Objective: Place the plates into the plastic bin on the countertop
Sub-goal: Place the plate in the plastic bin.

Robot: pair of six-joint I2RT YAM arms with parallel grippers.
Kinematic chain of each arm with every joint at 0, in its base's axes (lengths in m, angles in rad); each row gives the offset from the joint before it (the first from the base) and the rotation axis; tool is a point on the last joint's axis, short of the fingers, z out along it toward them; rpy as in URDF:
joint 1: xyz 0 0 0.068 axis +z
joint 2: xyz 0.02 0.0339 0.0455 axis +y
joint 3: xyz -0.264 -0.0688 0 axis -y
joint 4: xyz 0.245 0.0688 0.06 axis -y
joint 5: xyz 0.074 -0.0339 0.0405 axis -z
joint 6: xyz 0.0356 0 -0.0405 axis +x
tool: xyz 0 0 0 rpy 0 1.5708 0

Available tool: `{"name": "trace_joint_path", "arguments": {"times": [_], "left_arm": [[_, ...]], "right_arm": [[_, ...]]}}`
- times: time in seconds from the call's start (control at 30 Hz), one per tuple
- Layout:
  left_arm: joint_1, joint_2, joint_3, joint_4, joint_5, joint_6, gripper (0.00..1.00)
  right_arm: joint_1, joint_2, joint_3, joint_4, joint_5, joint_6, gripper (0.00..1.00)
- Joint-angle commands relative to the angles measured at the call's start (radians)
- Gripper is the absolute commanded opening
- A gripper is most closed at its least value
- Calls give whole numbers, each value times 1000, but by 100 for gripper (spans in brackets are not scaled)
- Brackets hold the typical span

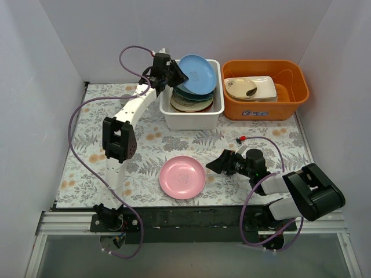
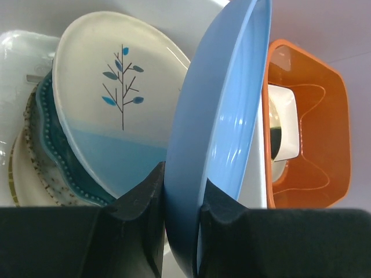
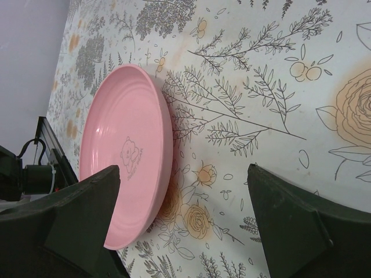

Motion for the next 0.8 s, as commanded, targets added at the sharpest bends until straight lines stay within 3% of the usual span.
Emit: {"name": "trace_joint_path", "arguments": {"times": [0.0, 0.07, 0.2, 0.5, 0.57, 0.63, 0.77], "left_arm": [[9, -10, 28, 5, 19, -6, 6], [12, -10, 18, 3, 26, -6, 11], [20, -20, -12, 5, 60, -4, 47], [27, -114, -110, 22, 86, 17, 80], [27, -148, -140, 34, 74, 14, 93], [27, -212, -205, 51, 57, 13, 98], [27, -283, -280, 105, 51, 14, 98]], "right_arm": [[-6, 5, -12, -11, 5, -13, 98], [-6, 7, -12, -11, 5, -13, 98], [-6, 7, -12, -11, 0, -13, 98], [-6, -13, -22, -13, 5, -13, 98], [-7, -16, -23, -14, 5, -14, 98], [-6, -18, -25, -16, 3, -13, 98], [-6, -19, -28, -16, 3, -13, 98]]}}
